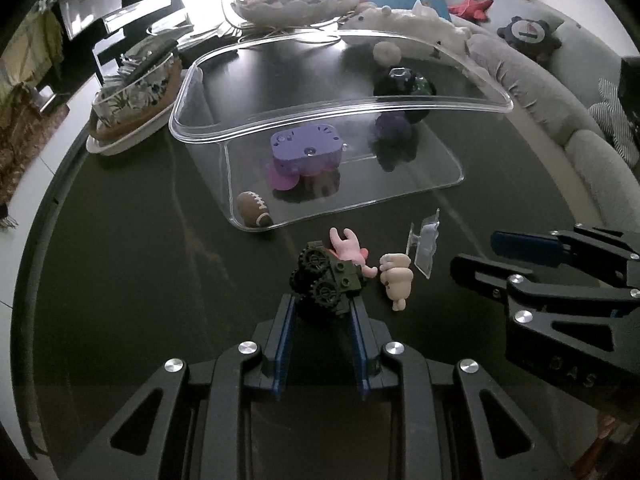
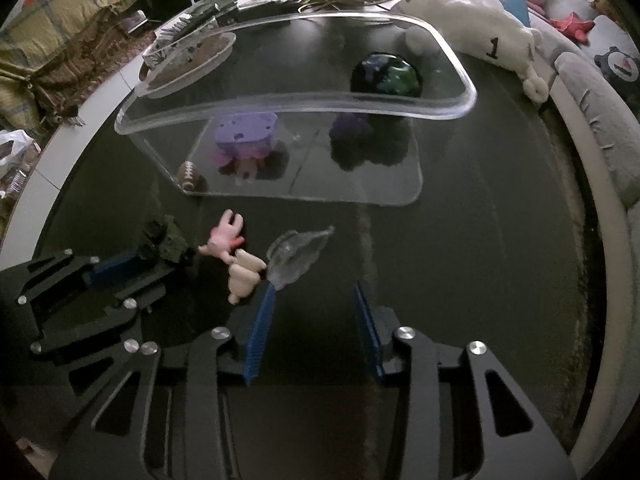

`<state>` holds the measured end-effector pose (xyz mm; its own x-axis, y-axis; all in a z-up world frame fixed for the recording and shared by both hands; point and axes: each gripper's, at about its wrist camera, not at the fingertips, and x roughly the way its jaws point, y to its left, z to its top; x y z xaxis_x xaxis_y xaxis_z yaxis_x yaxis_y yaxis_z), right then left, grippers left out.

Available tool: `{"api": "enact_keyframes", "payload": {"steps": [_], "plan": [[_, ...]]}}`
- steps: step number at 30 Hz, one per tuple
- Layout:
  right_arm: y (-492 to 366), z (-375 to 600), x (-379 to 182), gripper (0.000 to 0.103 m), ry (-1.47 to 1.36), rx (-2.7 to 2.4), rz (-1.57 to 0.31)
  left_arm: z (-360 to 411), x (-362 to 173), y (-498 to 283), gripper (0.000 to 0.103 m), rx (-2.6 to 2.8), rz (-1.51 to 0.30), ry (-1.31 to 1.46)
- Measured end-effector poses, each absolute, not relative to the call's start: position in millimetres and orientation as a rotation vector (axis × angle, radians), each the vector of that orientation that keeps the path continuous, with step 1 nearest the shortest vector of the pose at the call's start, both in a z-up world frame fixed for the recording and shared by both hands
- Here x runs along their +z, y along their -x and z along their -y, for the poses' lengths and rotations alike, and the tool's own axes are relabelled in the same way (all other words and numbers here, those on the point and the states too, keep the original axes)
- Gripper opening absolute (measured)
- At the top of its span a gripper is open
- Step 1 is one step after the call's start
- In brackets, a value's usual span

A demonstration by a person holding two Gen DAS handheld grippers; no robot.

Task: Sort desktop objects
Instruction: 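Close right tool on clear leaf-shaped piece while left tool holds dark figure, then carry clear piece with right tool toward bin while left tool carries dark figure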

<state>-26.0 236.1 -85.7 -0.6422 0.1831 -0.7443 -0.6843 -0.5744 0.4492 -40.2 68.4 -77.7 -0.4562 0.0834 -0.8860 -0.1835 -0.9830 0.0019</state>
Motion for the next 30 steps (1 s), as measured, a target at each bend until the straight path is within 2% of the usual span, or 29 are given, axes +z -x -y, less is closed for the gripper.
{"api": "enact_keyframes", "payload": {"steps": [13,21,30], "plan": [[53,-246,-91,0.023,0.902,2.244,-1.072,-60,-86,53,0.024,2.551,-0.126,1.562],[59,-248,-98,0.005,0.923,2.256,-1.095,-59,-86,56,0.024,2.548,-0.113,1.566],[51,-242,-89,0.004,0.900,2.260,-1.062,-61,-81,54,0.024,2.553,-0.116,1.548]]}}
